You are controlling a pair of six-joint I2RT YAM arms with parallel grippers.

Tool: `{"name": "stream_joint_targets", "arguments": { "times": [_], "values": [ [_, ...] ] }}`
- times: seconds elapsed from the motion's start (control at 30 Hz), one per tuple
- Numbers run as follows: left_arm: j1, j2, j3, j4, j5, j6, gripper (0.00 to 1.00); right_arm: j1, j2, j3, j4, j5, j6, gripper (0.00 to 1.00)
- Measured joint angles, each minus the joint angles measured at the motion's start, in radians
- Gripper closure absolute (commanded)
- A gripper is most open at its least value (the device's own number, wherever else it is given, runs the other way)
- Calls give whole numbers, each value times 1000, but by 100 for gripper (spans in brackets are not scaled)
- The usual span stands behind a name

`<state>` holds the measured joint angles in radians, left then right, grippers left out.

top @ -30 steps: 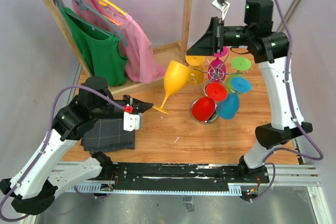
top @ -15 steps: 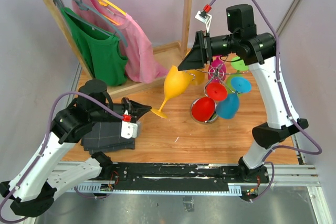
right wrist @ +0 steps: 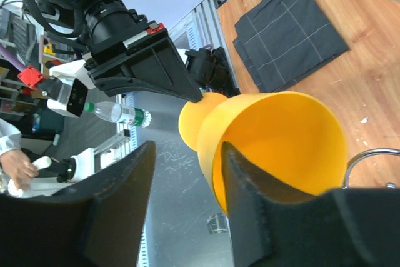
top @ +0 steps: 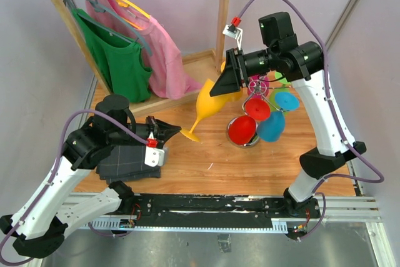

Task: Take the wine glass off the wine glass rack
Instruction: Place the wine glass at the center of the board.

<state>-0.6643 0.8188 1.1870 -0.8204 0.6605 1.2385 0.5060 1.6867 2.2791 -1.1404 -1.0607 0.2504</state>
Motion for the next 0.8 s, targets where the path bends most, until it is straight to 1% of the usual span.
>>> {"name": "stream_joint_targets", "arguments": {
  "times": [0.07,0.17,0.2,0.37,0.4,0.47,0.53,0.57,0.7,0.77,0.8],
  "values": [
    [0,0,0,0,0,6,100,9,-2,-1,-9,0,-9,70],
    [0,0,0,-1,0,16,100,15,-3,-3,-17,3,-19,95],
    [0,0,0,-2,0,19,100,17,-3,-5,-19,6,-23,99],
    [0,-1,0,-8,-8,27,99,22,-5,-8,-33,-6,-20,99],
    [0,-1,0,-11,-9,29,93,23,-5,-8,-33,-9,-20,99],
    [0,-2,-1,-9,-11,23,75,24,-6,-8,-34,-10,-20,99],
    [0,-9,-5,11,-19,-4,56,24,-8,-8,-37,-2,-23,99],
    [0,-12,-6,23,-22,-11,48,24,-8,-8,-39,-1,-23,99],
    [0,-44,-18,91,-44,-81,23,24,-12,-5,-31,13,-18,99],
    [0,-58,-23,117,-61,-123,14,24,-20,-5,-16,15,-8,99],
    [0,-63,-23,132,-71,-151,11,24,-26,-5,-5,15,-2,99]
  ]
}}
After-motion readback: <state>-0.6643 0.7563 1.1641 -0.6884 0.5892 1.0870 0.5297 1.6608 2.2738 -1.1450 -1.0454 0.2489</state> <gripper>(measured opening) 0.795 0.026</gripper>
